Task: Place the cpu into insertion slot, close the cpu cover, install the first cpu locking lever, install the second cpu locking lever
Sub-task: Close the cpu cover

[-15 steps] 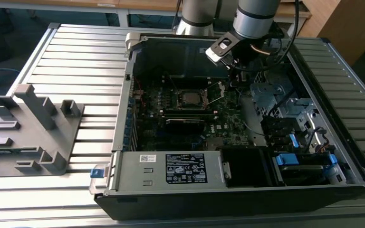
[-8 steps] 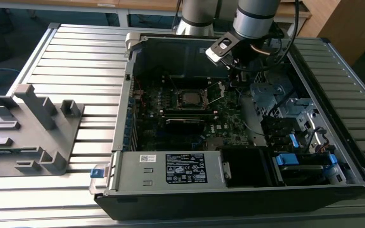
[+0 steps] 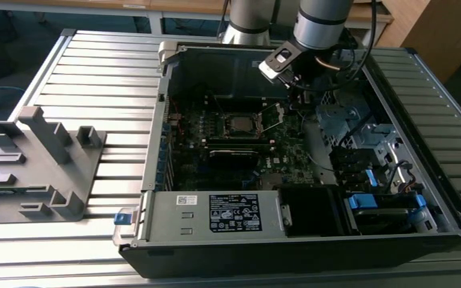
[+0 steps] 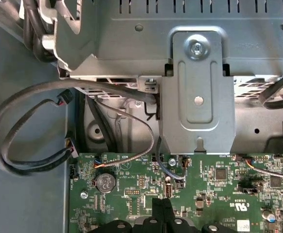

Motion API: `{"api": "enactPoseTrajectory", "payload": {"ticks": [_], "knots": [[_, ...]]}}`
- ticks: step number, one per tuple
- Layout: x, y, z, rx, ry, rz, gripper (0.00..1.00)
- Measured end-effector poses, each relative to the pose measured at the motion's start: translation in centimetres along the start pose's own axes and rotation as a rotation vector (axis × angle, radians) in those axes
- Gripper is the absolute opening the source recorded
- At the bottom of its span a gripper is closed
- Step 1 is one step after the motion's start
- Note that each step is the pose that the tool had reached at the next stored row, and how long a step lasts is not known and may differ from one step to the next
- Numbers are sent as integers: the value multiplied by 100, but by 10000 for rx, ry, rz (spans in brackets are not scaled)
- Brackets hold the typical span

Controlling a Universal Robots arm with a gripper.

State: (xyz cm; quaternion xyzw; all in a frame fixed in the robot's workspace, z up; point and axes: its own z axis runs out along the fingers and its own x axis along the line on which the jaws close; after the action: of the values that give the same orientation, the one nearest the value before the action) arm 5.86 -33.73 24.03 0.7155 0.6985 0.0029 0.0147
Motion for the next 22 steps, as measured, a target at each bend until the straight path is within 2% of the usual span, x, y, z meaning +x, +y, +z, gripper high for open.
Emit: {"api": "enactPoseTrajectory", "payload": {"ticks": [3,8,12,18,20,22], "knots": [[0,-23,-1,-11,0,0,11],[-2,-93,-2,-80,2,1,11],[-5,-211,-6,-218,6,2,11],[-10,-453,-11,-523,15,8,11],[-12,-510,-11,-574,20,9,11],[-13,-541,-12,-586,17,9,11]]}}
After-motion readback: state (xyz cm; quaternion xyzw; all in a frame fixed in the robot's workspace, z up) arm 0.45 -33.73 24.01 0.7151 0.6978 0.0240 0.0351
